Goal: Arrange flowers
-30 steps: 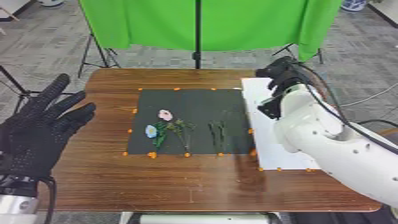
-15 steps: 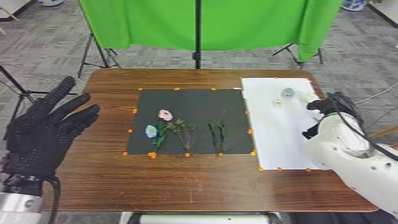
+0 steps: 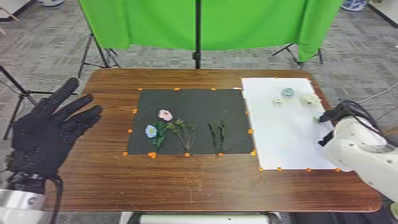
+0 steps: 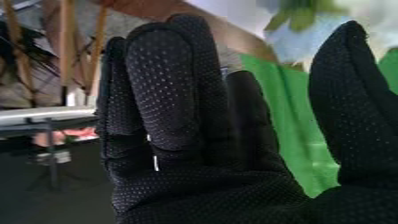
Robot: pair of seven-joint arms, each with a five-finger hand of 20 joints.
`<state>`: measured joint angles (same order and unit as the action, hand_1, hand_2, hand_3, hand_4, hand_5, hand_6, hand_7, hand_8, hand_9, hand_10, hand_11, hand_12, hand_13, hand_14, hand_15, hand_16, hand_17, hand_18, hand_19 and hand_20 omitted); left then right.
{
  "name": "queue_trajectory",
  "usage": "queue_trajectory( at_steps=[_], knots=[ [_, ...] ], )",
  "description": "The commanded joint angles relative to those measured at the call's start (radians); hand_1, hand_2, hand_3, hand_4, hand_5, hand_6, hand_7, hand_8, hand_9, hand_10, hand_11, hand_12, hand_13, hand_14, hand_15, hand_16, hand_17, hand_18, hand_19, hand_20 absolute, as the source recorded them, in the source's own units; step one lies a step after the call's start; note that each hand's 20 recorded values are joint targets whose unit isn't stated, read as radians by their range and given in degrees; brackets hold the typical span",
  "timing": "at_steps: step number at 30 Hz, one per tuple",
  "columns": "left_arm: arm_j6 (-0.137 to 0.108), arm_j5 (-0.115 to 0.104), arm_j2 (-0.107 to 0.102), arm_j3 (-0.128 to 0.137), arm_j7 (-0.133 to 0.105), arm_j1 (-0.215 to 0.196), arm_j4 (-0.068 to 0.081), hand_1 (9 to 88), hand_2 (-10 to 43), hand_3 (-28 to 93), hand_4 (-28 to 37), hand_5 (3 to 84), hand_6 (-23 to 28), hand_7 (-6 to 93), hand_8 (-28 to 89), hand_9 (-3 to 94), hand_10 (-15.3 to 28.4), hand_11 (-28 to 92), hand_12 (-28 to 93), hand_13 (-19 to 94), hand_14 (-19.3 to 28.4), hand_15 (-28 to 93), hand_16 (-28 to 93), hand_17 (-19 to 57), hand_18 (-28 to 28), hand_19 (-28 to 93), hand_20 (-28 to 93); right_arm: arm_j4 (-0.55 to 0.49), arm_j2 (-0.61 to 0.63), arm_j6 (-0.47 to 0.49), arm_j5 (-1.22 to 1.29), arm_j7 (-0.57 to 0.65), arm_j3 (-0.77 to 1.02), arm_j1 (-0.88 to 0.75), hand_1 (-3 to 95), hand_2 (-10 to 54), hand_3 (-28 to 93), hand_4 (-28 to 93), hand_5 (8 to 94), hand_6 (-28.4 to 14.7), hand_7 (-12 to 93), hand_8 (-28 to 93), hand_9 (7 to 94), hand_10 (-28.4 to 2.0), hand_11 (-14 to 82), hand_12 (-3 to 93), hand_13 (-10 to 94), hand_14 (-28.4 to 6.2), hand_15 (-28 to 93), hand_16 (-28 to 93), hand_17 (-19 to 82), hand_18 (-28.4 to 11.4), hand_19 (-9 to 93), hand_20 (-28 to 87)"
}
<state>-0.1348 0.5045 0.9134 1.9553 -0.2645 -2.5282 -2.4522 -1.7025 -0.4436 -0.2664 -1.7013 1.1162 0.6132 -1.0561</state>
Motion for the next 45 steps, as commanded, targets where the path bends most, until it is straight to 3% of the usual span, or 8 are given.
queue_trajectory(
  at_steps=[1, 16, 20, 25, 29, 35, 37, 45],
  knots=[
    [0.021, 0.004, 0.022, -0.007, 0.025, 0.003, 0.012, 21.0, 6.7, 75, -28.3, 26.2, 4.7, 15.8, -11, 23.9, 17.8, 20, 12, 17, 26.7, 47, -7, -10.7, 24.3, 53, 34, 0.009, -0.012, 0.006, -0.057, 0.011, -0.055, 0.051, 33.9, -9.2, 73, -28, 40.4, 1.1, 12, -12, 73.5, -16.7, 23.4, 14.3, 76, -10.3, 65, 15, 35, -23.4, 89, -5],
    [0.023, 0.004, 0.025, -0.02, 0.014, 0.006, 0.015, 21.3, 6.6, 75, -28.1, 26.2, 4.7, 15.8, -11, 23.9, 17.8, 20, 12, 17, 26.6, 47, -7, -10.7, 24.3, 53, 34, 0.039, -0.051, 0.021, -0.092, -0.048, -0.223, 0.173, 37.7, -9.5, 73, -28, 46.8, 4.3, 14, -13, 72.4, -15.2, 21.8, 14.1, 74, -9.6, 61, 14, 33, -23.3, 83, -1],
    [0.021, 0.006, 0.029, -0.021, 0.015, 0.005, 0.014, 21.3, 6.5, 75, -28.2, 26.2, 4.7, 15.8, -11, 23.9, 17.9, 20, 12, 17, 26.6, 47, -7, -10.7, 24.3, 53, 34, 0.055, -0.059, -0.022, -0.153, -0.045, -0.274, 0.182, 45.6, -9.5, 72, -28, 64.8, 4.5, 14, -11, 79.3, -10.8, 17.7, 15.1, 80, -7.2, 52, 16, 36, -21.7, 80, 4],
    [0.017, 0.006, 0.03, -0.015, 0.004, -0.01, 0.01, 21.3, 6.6, 75, -28.2, 26.2, 4.7, 16.0, -11, 23.9, 17.9, 20, 12, 17, 26.7, 47, -7, -10.7, 24.3, 53, 34, 0.051, -0.054, -0.087, -0.23, -0.04, -0.333, 0.198, 58.6, -9.5, 62, -28, 84.4, 4.4, 17, 1, 92.8, -5.3, 5.7, 27.9, 87, -3.4, 47, 21, 41, -17.7, 82, 6],
    [0.017, 0.009, 0.03, -0.012, 0.0, -0.014, 0.005, 21.2, 6.6, 75, -28.2, 26.2, 4.7, 15.9, -11, 23.9, 17.9, 20, 12, 17, 26.7, 47, -7, -10.7, 24.3, 53, 34, 0.042, -0.056, -0.136, -0.282, -0.038, -0.335, 0.189, 59.8, -9.5, 62, -28, 86.7, 4.0, 17, 2, 93.6, -4.5, 7.0, 29.0, 88, -2.4, 46, 23, 41, -16.2, 83, 7],
    [0.027, 0.028, 0.032, 0.015, -0.006, -0.029, -0.02, 21.3, 6.7, 75, -28.2, 26.2, 4.7, 15.8, -11, 24.0, 17.9, 20, 12, 17, 26.8, 47, -7, -10.7, 24.3, 53, 34, -0.064, -0.059, -0.227, -0.359, -0.076, -0.356, 0.219, 59.1, -9.5, 65, -28, 87.4, 3.5, 18, 2, 93.7, -5.3, 8.8, 28.8, 88, -1.5, 46, 26, 40, -15.8, 84, 8],
    [0.024, 0.027, 0.021, 0.017, -0.012, -0.029, -0.025, 21.3, 6.7, 75, -28.1, 26.2, 4.7, 15.9, -11, 24.0, 17.9, 20, 12, 17, 26.7, 47, -7, -10.7, 24.3, 53, 34, -0.106, -0.075, -0.246, -0.366, -0.111, -0.393, 0.261, 58.8, -9.5, 65, -28, 87.4, 3.5, 18, 2, 93.7, -5.3, 9.3, 28.6, 88, -1.5, 46, 26, 39, -15.7, 85, 8],
    [0.01, 0.017, 0.003, 0.017, -0.01, -0.015, -0.02, 21.3, 6.7, 75, -28.2, 26.2, 4.8, 15.8, -11, 24.0, 17.9, 20, 12, 17, 26.7, 47, -7, -10.7, 24.3, 53, 34, -0.149, -0.284, -0.264, -0.283, -0.26, -0.548, 0.444, 57.9, -9.5, 67, -28, 87.2, 3.4, 18, 3, 93.7, -5.0, 9.4, 28.5, 88, -1.3, 47, 26, 37, -14.6, 86, 9]
  ],
)
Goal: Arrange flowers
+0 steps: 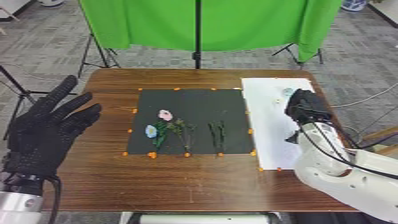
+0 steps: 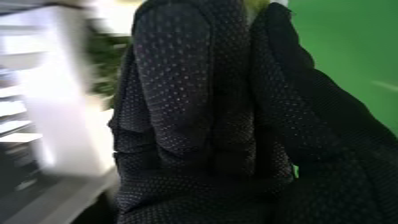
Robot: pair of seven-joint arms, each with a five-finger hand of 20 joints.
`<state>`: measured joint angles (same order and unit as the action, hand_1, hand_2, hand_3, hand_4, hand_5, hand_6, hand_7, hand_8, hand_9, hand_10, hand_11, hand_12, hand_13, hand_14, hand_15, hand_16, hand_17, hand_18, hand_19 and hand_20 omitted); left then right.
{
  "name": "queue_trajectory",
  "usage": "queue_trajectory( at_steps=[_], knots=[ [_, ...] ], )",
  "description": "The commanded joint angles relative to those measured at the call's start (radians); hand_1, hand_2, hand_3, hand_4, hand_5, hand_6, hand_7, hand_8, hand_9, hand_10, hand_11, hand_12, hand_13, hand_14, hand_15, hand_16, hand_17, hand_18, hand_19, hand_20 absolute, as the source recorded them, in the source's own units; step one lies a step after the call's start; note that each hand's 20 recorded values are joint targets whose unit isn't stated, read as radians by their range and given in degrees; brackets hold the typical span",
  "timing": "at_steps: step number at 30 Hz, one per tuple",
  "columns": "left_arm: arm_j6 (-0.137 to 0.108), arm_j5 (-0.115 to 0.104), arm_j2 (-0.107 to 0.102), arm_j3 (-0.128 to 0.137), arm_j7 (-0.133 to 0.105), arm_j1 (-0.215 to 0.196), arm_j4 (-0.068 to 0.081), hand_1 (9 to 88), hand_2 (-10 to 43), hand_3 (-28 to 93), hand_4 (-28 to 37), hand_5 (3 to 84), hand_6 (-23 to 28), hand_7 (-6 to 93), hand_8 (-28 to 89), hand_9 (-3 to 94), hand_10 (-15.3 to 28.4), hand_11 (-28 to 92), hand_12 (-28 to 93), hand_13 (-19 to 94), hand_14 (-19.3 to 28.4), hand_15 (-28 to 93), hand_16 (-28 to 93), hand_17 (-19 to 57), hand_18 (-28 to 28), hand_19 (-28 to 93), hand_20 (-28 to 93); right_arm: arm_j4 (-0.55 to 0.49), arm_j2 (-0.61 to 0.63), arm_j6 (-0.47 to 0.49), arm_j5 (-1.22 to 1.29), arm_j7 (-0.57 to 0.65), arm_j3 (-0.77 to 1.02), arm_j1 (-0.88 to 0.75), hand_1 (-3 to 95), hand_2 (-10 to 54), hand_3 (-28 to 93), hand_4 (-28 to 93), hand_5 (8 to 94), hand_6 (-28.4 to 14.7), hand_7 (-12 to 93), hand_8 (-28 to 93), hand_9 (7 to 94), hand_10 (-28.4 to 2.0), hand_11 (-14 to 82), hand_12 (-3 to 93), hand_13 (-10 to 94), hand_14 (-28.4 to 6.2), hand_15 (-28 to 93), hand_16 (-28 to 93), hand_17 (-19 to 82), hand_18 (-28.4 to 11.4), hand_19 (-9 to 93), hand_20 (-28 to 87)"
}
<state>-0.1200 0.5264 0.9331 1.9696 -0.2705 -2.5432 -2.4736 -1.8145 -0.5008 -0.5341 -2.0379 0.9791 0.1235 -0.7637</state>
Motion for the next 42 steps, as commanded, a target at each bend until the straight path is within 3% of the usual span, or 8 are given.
queue_trajectory(
  at_steps=[1, 8, 11, 16, 23, 37, 42],
  knots=[
    [-0.009, -0.005, -0.019, 0.003, -0.004, 0.002, 0.001, 21.3, 6.7, 75, -28.2, 26.2, 4.8, 15.7, -11, 24.0, 17.9, 20, 12, 17, 26.7, 47, -7, -10.7, 24.3, 53, 34, -0.031, -0.259, 0.004, 0.055, -0.132, -0.08, 0.172, 57.8, -9.5, 67, -28, 87.1, 3.5, 18, 3, 93.7, -5.0, 9.3, 28.6, 88, -1.2, 47, 26, 36, -14.6, 86, 9],
    [0.008, -0.006, -0.035, 0.003, 0.001, 0.025, 0.012, 21.4, 6.8, 75, -28.2, 26.3, 4.8, 15.6, -11, 23.9, 18.0, 20, 12, 17, 26.8, 47, -7, -10.7, 24.4, 53, 34, 0.045, -0.441, 0.009, 0.087, -0.161, -0.138, 0.227, 56.9, -9.5, 68, -28, 86.8, 3.7, 18, 3, 93.7, -4.7, 9.3, 28.9, 88, -1.3, 47, 26, 36, -14.7, 86, 11],
    [0.01, -0.013, -0.053, 0.002, -0.011, 0.031, 0.021, 21.3, 6.7, 75, -28.2, 26.2, 4.8, 15.7, -11, 23.9, 18.0, 20, 12, 17, 26.8, 47, -7, -10.6, 24.4, 53, 34, 0.072, -0.493, -0.005, 0.117, -0.16, -0.182, 0.26, 56.7, -9.5, 68, -28, 86.6, 3.9, 18, 3, 93.7, -4.6, 9.3, 28.9, 88, -1.4, 48, 25, 35, -14.8, 86, 11],
    [0.031, -0.01, -0.063, -0.003, 0.0, 0.062, 0.035, 21.2, 6.6, 75, -28.2, 26.2, 4.8, 15.7, -11, 24.0, 18.0, 20, 12, 17, 26.8, 47, -7, -10.6, 24.4, 53, 34, 0.109, -0.562, -0.004, 0.155, -0.16, -0.23, 0.289, 56.6, -9.5, 68, -28, 86.3, 4.1, 19, 3, 93.7, -4.5, 9.3, 29.1, 88, -1.6, 48, 25, 35, -14.9, 86, 12],
    [0.055, -0.006, -0.078, -0.01, 0.005, 0.098, 0.049, 21.3, 6.7, 75, -28.2, 26.2, 4.7, 15.7, -11, 23.9, 17.9, 20, 12, 17, 26.7, 48, -7, -10.6, 24.4, 53, 34, 0.142, -0.613, -0.009, 0.184, -0.146, -0.301, 0.33, 56.4, -9.5, 68, -28, 85.9, 4.3, 19, 2, 93.7, -4.5, 10.0, 29.1, 87, -1.7, 50, 24, 34, -15.1, 85, 14],
    [0.068, -0.009, -0.096, -0.019, 0.001, 0.123, 0.061, 21.4, 6.6, 75, -27.9, 26.2, 4.7, 15.7, -11, 23.9, 17.9, 20, 12, 17, 26.7, 47, -7, -10.6, 24.3, 53, 34, 0.195, -0.691, -0.016, 0.214, -0.129, -0.41, 0.39, 56.4, -9.5, 66, -28, 85.6, 5.3, 18, 1, 93.7, -4.8, 14.9, 28.1, 86, -1.9, 56, 23, 33, -15.4, 85, 18],
    [0.081, -0.007, -0.108, -0.036, 0.004, 0.148, 0.072, 21.5, 6.6, 75, -27.9, 26.2, 4.7, 15.8, -11, 23.9, 17.9, 20, 12, 17, 26.7, 47, -7, -10.6, 24.4, 53, 34, 0.205, -0.704, -0.027, 0.204, -0.111, -0.443, 0.404, 56.9, -9.5, 64, -28, 85.0, 6.1, 16, -1, 93.7, -4.6, 15.9, 27.2, 86, -1.8, 56, 23, 33, -15.4, 85, 18]
  ],
)
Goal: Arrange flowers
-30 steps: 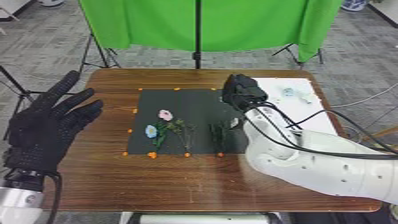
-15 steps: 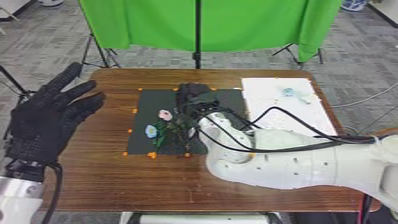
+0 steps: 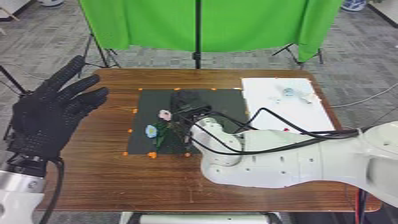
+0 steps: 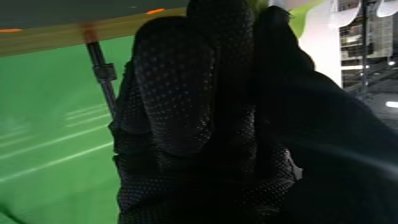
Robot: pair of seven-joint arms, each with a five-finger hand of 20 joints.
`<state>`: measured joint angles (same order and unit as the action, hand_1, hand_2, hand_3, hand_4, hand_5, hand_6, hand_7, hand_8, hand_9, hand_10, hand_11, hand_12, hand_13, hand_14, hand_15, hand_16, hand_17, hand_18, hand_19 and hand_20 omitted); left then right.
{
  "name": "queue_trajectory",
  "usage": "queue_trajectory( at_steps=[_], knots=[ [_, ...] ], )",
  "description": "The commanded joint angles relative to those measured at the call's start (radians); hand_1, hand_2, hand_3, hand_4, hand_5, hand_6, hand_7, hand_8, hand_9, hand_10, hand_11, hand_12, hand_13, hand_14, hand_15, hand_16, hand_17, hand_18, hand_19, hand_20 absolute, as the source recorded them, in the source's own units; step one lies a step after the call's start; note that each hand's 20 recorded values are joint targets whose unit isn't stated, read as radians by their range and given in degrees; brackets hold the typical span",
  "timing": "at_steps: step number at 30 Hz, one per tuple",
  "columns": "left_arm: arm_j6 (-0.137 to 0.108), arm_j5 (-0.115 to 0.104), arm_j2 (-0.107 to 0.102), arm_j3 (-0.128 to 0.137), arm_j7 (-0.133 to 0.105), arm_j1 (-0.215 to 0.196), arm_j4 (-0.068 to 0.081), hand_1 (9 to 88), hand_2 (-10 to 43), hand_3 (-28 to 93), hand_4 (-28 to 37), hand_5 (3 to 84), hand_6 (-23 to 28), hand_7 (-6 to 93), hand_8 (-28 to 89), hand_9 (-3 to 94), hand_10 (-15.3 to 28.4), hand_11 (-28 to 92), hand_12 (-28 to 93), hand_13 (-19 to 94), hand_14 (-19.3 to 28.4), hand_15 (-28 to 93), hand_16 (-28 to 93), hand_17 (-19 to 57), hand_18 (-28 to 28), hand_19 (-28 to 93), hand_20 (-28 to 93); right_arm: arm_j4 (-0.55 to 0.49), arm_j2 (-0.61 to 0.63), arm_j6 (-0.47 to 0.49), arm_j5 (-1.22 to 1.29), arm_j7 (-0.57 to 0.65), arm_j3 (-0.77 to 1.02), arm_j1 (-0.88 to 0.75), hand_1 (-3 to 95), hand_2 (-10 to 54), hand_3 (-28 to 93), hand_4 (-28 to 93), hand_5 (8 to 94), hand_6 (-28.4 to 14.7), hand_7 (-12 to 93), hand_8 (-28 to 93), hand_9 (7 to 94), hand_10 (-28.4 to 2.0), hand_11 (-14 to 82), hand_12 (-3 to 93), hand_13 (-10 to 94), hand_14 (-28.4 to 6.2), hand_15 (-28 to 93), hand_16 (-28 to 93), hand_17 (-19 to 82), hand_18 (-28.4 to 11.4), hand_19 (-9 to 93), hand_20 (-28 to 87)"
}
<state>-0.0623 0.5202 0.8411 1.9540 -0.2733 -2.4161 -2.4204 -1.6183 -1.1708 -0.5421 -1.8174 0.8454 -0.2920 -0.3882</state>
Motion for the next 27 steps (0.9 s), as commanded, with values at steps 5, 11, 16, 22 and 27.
queue_trajectory(
  at_steps=[5, 11, 16, 22, 27],
  knots=[
    [0.023, 0.0, -0.01, -0.013, 0.01, 0.018, 0.015, 21.6, 6.6, 75, -27.9, 26.2, 4.7, 15.8, -11, 23.9, 17.9, 20, 12, 17, 26.7, 47, -7, -10.6, 24.4, 53, 34, 0.021, -0.05, 0.004, -0.016, 0.033, -0.038, 0.04, 56.7, -9.5, 63, -28, 83.8, 6.6, 16, -2, 93.7, -4.5, 16.2, 26.8, 86, -1.8, 56, 22, 33, -15.4, 85, 19],
    [0.025, 0.001, -0.009, -0.016, 0.009, 0.013, 0.015, 21.6, 6.6, 75, -27.8, 26.2, 4.7, 15.9, -11, 23.9, 17.9, 20, 12, 17, 26.7, 48, -7, -10.6, 24.3, 53, 34, 0.035, -0.057, 0.05, -0.032, 0.051, -0.063, 0.05, 56.2, -9.5, 61, -28, 81.1, 6.3, 14, -2, 93.7, -4.8, 14.8, 27.5, 85, -2.0, 57, 22, 32, -16.1, 85, 20],
    [0.027, 0.001, -0.001, -0.013, 0.012, 0.005, 0.014, 21.6, 6.5, 75, -27.8, 26.2, 4.8, 15.8, -11, 23.9, 17.9, 20, 12, 17, 26.7, 48, -7, -10.6, 24.3, 53, 34, 0.052, -0.071, 0.068, -0.157, 0.093, -0.14, 0.079, 55.0, -9.5, 62, -28, 78.5, 5.8, 15, -3, 93.7, -5.2, 13.1, 29.0, 84, -2.3, 58, 22, 31, -16.4, 84, 20],
    [0.023, 0.001, -0.001, -0.02, 0.012, 0.011, 0.017, 21.6, 6.5, 76, -27.7, 26.2, 4.8, 15.8, -11, 23.9, 17.9, 20, 12, 17, 26.7, 48, -7, -10.7, 24.3, 53, 34, 0.047, -0.073, 0.086, -0.146, 0.09, -0.138, 0.077, 52.8, -9.5, 63, -28, 75.1, 5.2, 15, -3, 93.7, -5.3, 13.5, 29.2, 83, -2.6, 58, 22, 31, -16.7, 84, 20],
    [0.026, 0.004, 0.007, -0.02, 0.018, 0.011, 0.017, 21.7, 6.5, 75, -27.7, 26.2, 4.8, 15.7, -11, 23.9, 18.0, 20, 12, 17, 26.8, 48, -7, -10.7, 24.3, 53, 34, 0.044, -0.069, 0.089, -0.13, 0.079, -0.134, 0.08, 50.6, -9.5, 64, -28, 71.7, 5.1, 16, -5, 92.3, -5.7, 15.9, 28.1, 83, -2.8, 59, 21, 30, -17.1, 84, 21]
  ],
)
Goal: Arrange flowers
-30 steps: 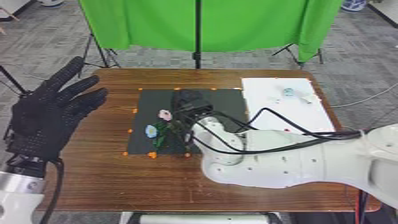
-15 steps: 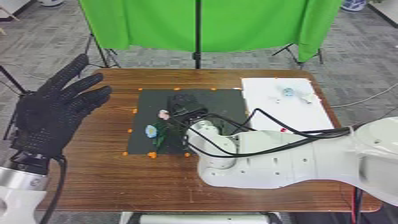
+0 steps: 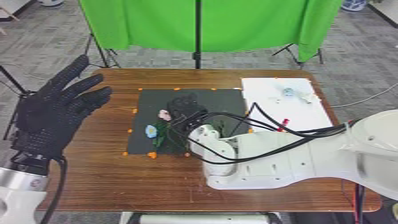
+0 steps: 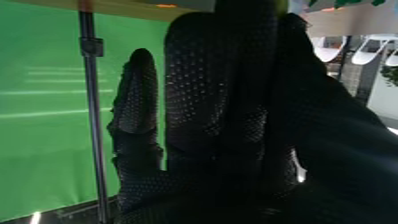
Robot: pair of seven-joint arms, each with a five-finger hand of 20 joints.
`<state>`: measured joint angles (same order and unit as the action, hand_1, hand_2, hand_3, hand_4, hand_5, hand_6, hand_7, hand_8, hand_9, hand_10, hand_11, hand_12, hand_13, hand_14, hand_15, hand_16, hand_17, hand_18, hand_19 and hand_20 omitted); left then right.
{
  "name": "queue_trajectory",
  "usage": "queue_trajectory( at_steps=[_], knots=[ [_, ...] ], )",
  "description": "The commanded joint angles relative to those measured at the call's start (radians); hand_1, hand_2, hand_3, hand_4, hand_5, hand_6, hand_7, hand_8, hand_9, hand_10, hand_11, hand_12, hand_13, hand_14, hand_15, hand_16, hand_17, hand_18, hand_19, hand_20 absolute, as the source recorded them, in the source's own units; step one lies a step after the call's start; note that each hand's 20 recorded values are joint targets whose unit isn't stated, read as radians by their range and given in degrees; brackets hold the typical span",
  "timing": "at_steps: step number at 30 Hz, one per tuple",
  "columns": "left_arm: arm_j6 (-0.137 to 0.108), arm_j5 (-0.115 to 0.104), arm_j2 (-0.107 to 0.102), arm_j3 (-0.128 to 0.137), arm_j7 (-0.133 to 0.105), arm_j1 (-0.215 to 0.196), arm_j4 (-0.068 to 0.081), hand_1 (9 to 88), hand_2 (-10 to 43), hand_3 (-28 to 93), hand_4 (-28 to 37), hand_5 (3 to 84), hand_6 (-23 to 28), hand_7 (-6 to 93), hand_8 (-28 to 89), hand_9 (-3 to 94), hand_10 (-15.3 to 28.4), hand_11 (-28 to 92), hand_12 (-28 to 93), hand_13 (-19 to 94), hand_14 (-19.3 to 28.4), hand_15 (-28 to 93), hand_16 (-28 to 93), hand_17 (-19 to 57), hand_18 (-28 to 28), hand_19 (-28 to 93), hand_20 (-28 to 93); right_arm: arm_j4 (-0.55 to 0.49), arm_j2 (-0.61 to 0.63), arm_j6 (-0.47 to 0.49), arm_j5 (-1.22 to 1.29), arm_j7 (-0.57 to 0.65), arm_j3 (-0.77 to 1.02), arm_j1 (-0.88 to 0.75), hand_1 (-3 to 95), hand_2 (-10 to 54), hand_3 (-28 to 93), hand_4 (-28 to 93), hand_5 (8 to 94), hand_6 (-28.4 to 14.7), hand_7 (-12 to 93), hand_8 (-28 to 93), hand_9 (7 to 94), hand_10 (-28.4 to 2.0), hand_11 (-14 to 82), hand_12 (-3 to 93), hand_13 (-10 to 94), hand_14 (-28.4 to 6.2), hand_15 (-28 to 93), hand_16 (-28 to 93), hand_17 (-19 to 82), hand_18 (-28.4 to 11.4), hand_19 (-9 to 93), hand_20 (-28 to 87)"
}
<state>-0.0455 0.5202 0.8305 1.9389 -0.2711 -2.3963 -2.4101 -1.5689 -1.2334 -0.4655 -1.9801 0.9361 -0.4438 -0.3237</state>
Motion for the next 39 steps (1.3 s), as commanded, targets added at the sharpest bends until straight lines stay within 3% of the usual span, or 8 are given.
queue_trajectory(
  at_steps=[1, 10, 15, 18, 21, 30, 33, 39],
  knots=[
    [0.004, 0.001, 0.017, -0.005, 0.015, -0.01, 0.005, 21.7, 6.5, 75, -27.7, 26.2, 4.8, 15.8, -11, 23.9, 17.9, 20, 12, 17, 26.7, 48, -7, -10.7, 24.3, 53, 34, -0.007, -0.006, 0.02, 0.034, -0.01, 0.021, 0.016, 50.4, -9.5, 64, -28, 71.3, 5.2, 16, -6, 92.2, -5.8, 16.3, 27.8, 83, -2.8, 59, 21, 30, -17.1, 84, 21],
    [0.003, 0.003, 0.023, -0.006, 0.019, -0.016, 0.002, 21.8, 6.5, 75, -27.4, 26.3, 4.8, 15.8, -11, 23.9, 17.9, 20, 12, 17, 26.6, 47, -7, -10.7, 24.3, 53, 34, -0.024, 0.003, 0.025, 0.038, -0.02, 0.03, 0.02, 47.1, -9.5, 67, -28, 67.6, 4.3, 16, -13, 90.3, -6.7, 20.7, 24.7, 82, -3.2, 60, 21, 30, -17.4, 83, 22],
    [-0.006, 0.004, 0.048, 0.017, 0.034, -0.051, -0.016, 21.8, 6.5, 75, -27.2, 26.3, 4.8, 15.8, -11, 23.9, 18.0, 20, 12, 17, 26.7, 48, -7, -10.7, 24.3, 53, 34, -0.073, 0.038, 0.013, 0.054, -0.046, 0.079, 0.01, 45.3, -9.5, 68, -28, 67.3, 4.1, 16, -13, 89.6, -7.1, 22.8, 23.1, 81, -3.5, 60, 21, 30, -17.8, 83, 22],
    [-0.023, 0.002, 0.06, 0.033, 0.023, -0.085, -0.027, 22.0, 6.5, 75, -27.2, 26.3, 4.8, 15.8, -11, 23.9, 17.9, 20, 12, 17, 26.7, 48, -7, -10.7, 24.3, 53, 34, -0.104, 0.068, 0.01, 0.076, -0.074, 0.123, 0.012, 42.1, -9.5, 72, -28, 66.8, 3.8, 16, -13, 88.3, -7.8, 26.3, 18.4, 81, -3.8, 60, 20, 29, -18.1, 83, 22],
    [-0.036, 0.0, 0.076, 0.049, 0.017, -0.121, -0.041, 21.9, 6.4, 75, -27.1, 26.3, 4.8, 15.7, -11, 23.9, 17.9, 20, 12, 17, 26.7, 48, -7, -10.7, 24.3, 53, 34, -0.167, 0.136, 0.173, 0.18, -0.131, 0.286, -0.049, 41.3, -9.5, 72, -28, 65.7, 3.1, 16, -13, 86.6, -8.4, 26.4, 17.7, 79, -4.4, 60, 20, 29, -18.6, 82, 22],
    [-0.067, -0.001, 0.099, 0.063, 0.0, -0.176, -0.064, 21.9, 6.5, 75, -27.2, 26.3, 4.7, 15.8, -11, 24.0, 17.9, 20, 12, 17, 26.7, 48, -7, -10.7, 24.3, 53, 34, -0.216, 0.308, 0.255, 0.263, -0.176, 0.455, -0.073, 37.7, -9.5, 72, -28, 56.7, 0.8, 14, -12, 72.8, -11.6, 21.8, 14.8, 69, -9.4, 57, 16, 24, -21.8, 73, 19],
    [-0.069, 0.0, 0.102, 0.062, 0.004, -0.179, -0.067, 21.9, 6.6, 75, -27.1, 26.3, 4.7, 15.8, -11, 24.0, 17.9, 20, 12, 17, 26.7, 48, -7, -10.7, 24.3, 53, 34, -0.209, 0.374, 0.369, 0.353, -0.221, 0.575, -0.12, 37.2, -9.5, 74, -28, 57.2, 1.3, 14, -12, 69.3, -11.9, 20.1, 14.2, 66, -9.5, 56, 15, 23, -22.0, 70, 18],
    [-0.073, 0.001, 0.106, 0.056, 0.006, -0.182, -0.069, 22.0, 6.6, 75, -27.0, 26.3, 4.7, 15.8, -11, 24.0, 18.0, 20, 12, 17, 26.7, 48, -7, -10.7, 24.3, 53, 34, -0.176, 0.47, 0.321, 0.323, -0.187, 0.536, -0.096, 38.6, -9.5, 79, -28, 58.6, 2.7, 15, -13, 66.2, -12.3, 17.6, 13.6, 65, -10.1, 55, 14, 22, -22.1, 70, 17]
  ],
)
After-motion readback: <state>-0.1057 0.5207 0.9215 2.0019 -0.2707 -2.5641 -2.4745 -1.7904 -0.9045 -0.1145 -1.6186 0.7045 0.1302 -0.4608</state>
